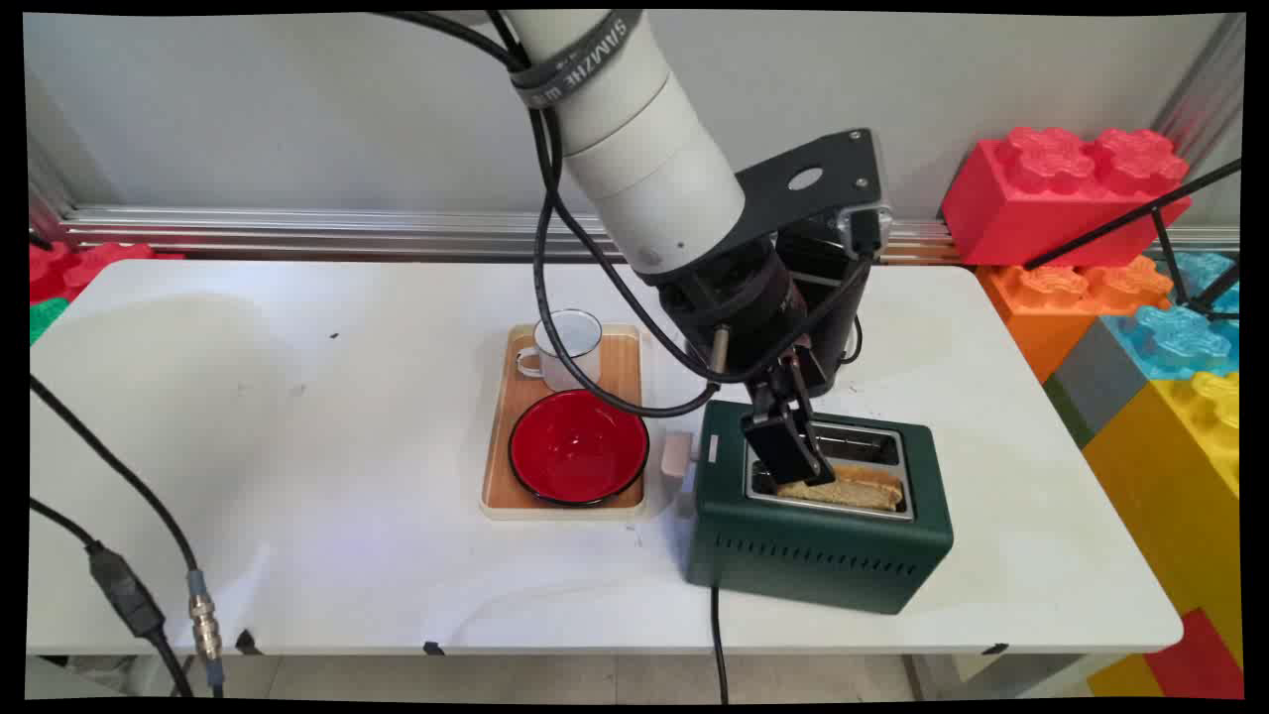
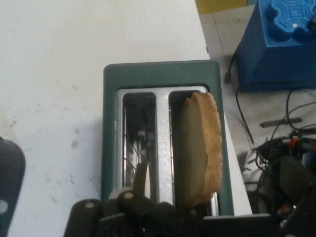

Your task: Press the toaster switch

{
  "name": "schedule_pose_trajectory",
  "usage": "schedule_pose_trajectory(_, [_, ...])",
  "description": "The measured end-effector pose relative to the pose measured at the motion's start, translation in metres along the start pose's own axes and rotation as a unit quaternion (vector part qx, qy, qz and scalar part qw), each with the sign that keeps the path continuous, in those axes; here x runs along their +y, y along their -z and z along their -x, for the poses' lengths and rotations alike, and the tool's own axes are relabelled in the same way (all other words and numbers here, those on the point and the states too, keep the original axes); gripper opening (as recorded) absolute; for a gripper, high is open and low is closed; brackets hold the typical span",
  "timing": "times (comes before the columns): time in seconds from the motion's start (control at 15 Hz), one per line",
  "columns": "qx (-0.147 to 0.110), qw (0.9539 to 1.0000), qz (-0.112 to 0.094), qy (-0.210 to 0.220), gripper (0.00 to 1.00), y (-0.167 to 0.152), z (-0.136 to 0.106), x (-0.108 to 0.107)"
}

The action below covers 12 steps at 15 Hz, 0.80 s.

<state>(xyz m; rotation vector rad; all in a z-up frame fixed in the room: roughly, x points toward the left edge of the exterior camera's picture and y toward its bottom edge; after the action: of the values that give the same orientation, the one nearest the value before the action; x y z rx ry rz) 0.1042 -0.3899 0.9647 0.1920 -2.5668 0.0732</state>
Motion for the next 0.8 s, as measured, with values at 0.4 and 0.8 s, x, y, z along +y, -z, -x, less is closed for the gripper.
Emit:
schedule_pose_trajectory(0.4, [0.018,0.9997,-0.012,0.009,1.0,0.025,0.007,-0.008])
schedule_pose_trajectory(0.8, [0.048,0.9983,-0.012,0.03,1.0,0.047,0.046,-0.02])
